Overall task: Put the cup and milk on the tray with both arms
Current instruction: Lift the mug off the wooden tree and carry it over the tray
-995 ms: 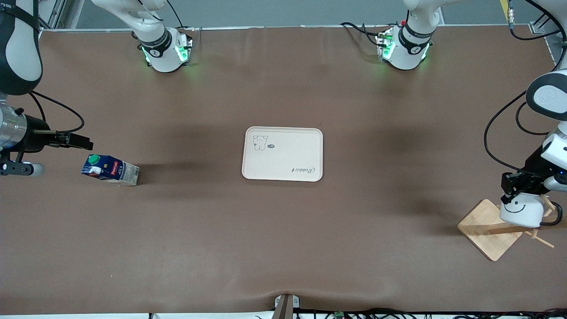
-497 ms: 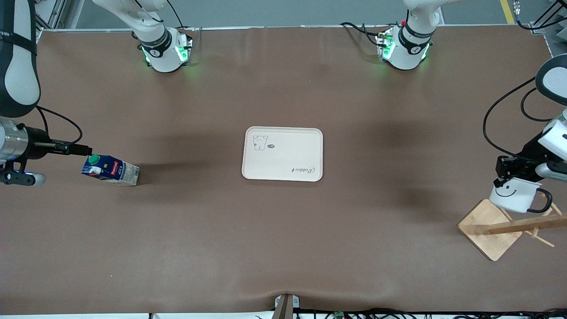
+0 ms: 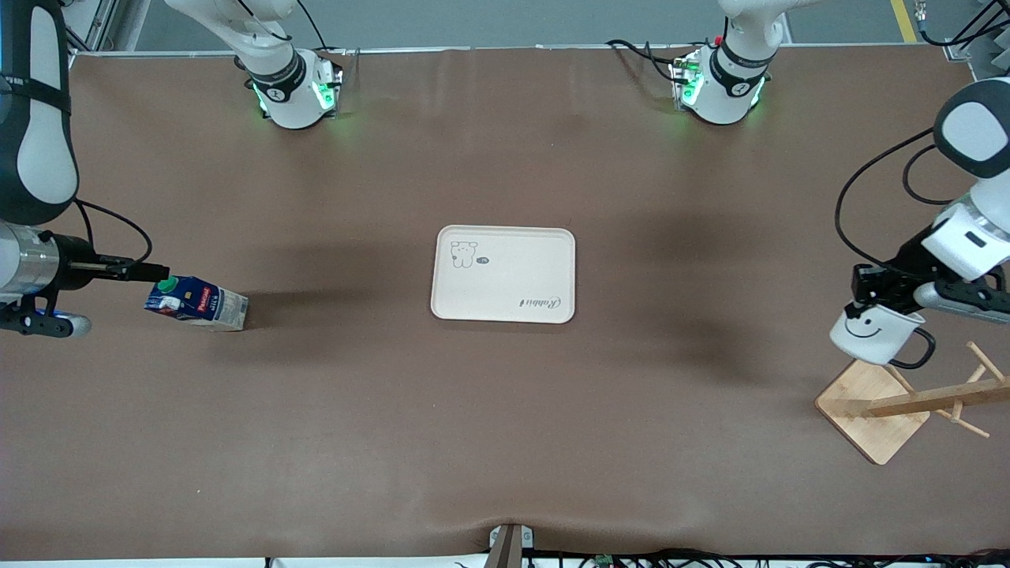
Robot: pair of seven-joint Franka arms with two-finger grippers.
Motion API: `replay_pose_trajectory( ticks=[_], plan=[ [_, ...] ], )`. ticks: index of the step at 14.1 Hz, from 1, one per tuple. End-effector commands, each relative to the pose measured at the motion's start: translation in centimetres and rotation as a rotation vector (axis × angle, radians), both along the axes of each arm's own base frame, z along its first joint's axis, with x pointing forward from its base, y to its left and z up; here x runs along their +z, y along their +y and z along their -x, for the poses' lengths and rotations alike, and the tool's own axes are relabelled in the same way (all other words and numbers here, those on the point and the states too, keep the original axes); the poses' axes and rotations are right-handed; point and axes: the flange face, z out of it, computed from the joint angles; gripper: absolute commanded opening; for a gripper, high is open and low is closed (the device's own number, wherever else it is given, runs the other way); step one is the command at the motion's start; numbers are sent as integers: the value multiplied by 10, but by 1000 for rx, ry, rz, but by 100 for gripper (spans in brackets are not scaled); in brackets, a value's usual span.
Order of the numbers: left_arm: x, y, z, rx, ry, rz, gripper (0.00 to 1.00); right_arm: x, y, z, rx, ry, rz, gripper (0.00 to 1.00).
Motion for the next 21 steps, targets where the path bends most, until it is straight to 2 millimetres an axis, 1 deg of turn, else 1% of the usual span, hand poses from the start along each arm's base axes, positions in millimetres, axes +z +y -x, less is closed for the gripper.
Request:
replay_pose_trajectory(
  ticks=[1, 2, 3, 4, 5, 6, 7, 8, 10, 12, 14, 16, 17, 18, 19, 20, 21],
  plan=[
    [13, -43, 1, 39, 18, -34, 0, -29, -14, -6, -11, 17, -12, 100],
    [9, -59, 1, 46, 30, -49, 0, -37, -19, -5, -20, 4, -8, 100],
    [2, -78, 2, 54, 46, -62, 0, -42, -28, -4, -34, -9, -8, 100],
    [-5, -98, 3, 57, 65, -68, 0, -47, -30, -5, -36, -22, -7, 100],
    [-15, -121, 4, 65, 89, -64, 0, -54, -31, -5, -39, -51, -1, 100],
    [-24, -145, 6, 84, 111, -65, 0, -67, -35, -5, -48, -87, 6, 100],
    [-30, -169, 6, 84, 118, -77, 0, -73, -36, -4, -51, -123, 12, 100],
    [-39, -198, 8, 78, 139, -77, 0, -77, -37, -2, -53, -137, 15, 100],
    [-53, -247, 12, 148, 210, -49, 0, -83, -34, 4, -50, -124, 13, 100],
    [-76, -313, 24, 229, 308, -35, 0, -86, -32, 10, -46, -112, 10, 100],
    [-96, -364, 34, 318, 367, -15, 0, -91, -30, 17, -39, -95, 6, 100],
    [-119, -401, 45, 327, 416, -21, 0, -94, -30, 21, -14, -89, -2, 100],
    [-133, -421, 56, 322, 442, -30, 0, -95, -31, 22, 10, -88, -10, 100],
    [-150, -435, 66, 311, 471, -42, 0, -100, -32, 24, 31, -79, -20, 100],
    [-163, -445, 74, 298, 493, -51, 0, -102, -32, 26, 31, -73, -21, 96],
    [-174, -453, 85, 280, 524, -81, 0, -102, -32, 26, 32, -74, -22, 89],
    [-180, -457, 94, 265, 553, -115, 0, -103, -31, 26, 34, -74, -22, 80]
  ],
)
